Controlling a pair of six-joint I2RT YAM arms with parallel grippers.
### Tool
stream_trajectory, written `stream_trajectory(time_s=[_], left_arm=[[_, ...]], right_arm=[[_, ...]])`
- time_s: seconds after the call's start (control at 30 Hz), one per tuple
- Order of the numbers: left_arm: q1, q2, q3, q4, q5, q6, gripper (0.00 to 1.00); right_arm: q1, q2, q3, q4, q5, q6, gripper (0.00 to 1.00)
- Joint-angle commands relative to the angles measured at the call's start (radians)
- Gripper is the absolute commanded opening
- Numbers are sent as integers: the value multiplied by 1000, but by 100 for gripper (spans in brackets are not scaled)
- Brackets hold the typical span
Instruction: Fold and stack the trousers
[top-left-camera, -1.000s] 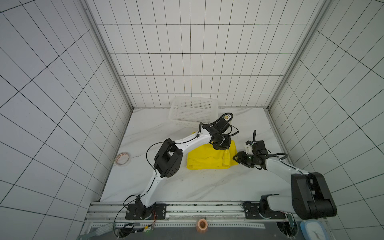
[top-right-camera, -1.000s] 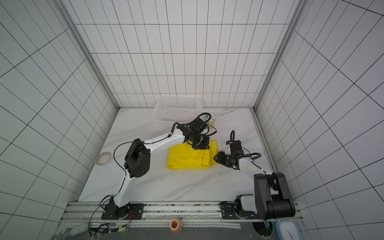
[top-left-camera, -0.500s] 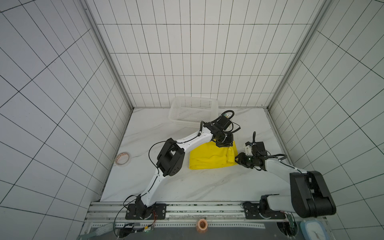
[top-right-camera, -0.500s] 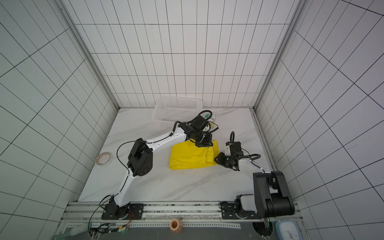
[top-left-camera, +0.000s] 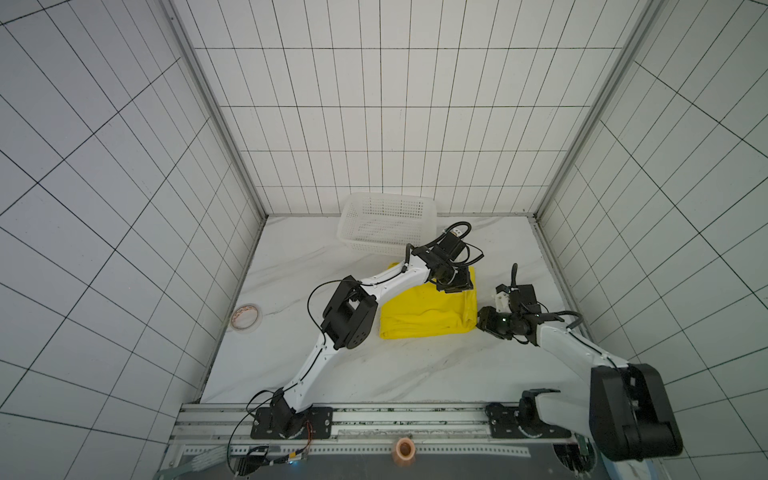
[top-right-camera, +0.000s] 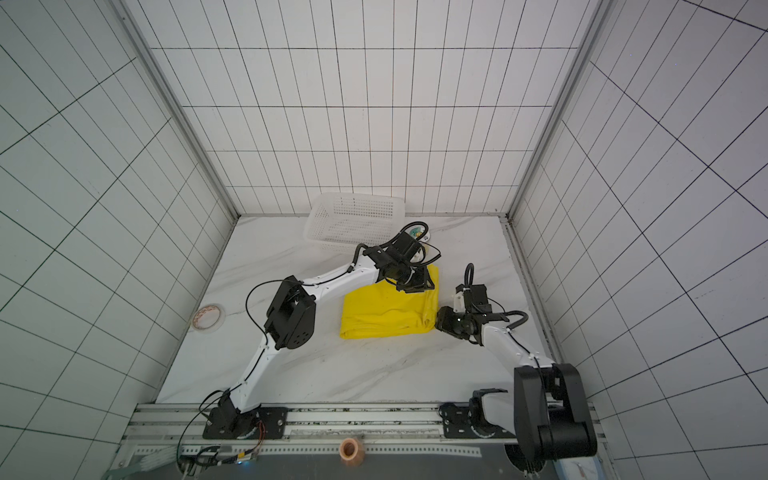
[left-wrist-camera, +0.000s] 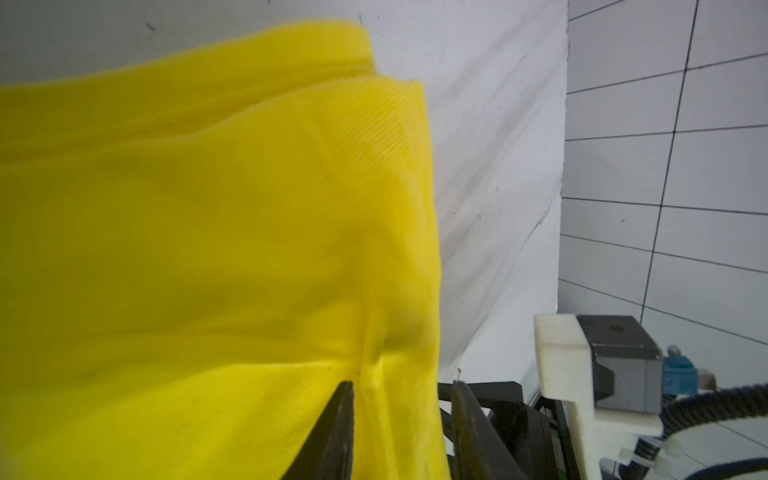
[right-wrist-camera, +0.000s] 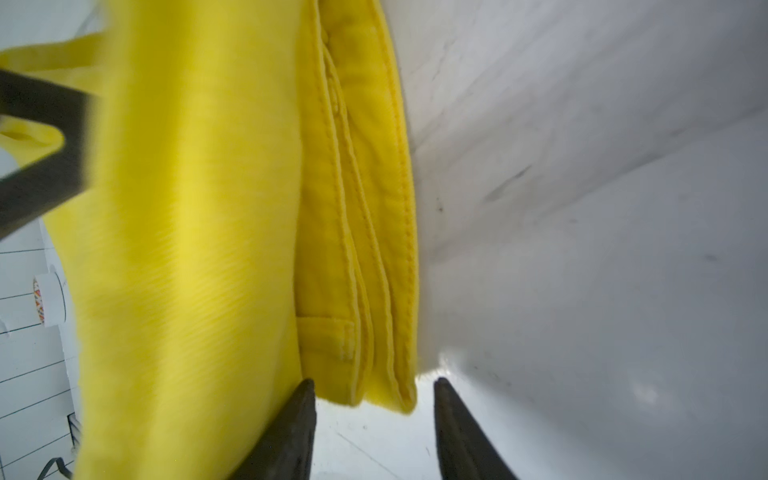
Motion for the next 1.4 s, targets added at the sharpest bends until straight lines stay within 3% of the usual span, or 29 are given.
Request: stream_trajectory(time_s=[0.0, 0.13, 0.37, 0.6, 1.1, 1.37], left_arm=[[8, -110, 3, 51, -12, 37, 45], [24, -186, -20, 24, -21, 93, 46], [109, -353, -234, -78, -69, 267, 46], [241, -393, -508, 23, -89, 358, 43], [361, -194, -537, 24, -187, 415, 40], [379, -253, -529, -19, -214, 481, 45]], right_arm=[[-49, -90, 109, -179, 71, -15, 51], [-60, -133, 225, -248, 96, -73, 51], [-2, -51, 261, -69, -101, -73, 37], [49, 117, 216, 92, -30, -67, 30], [49, 245, 67, 130, 100, -66, 30], [48, 149, 142, 91, 14, -82, 36]])
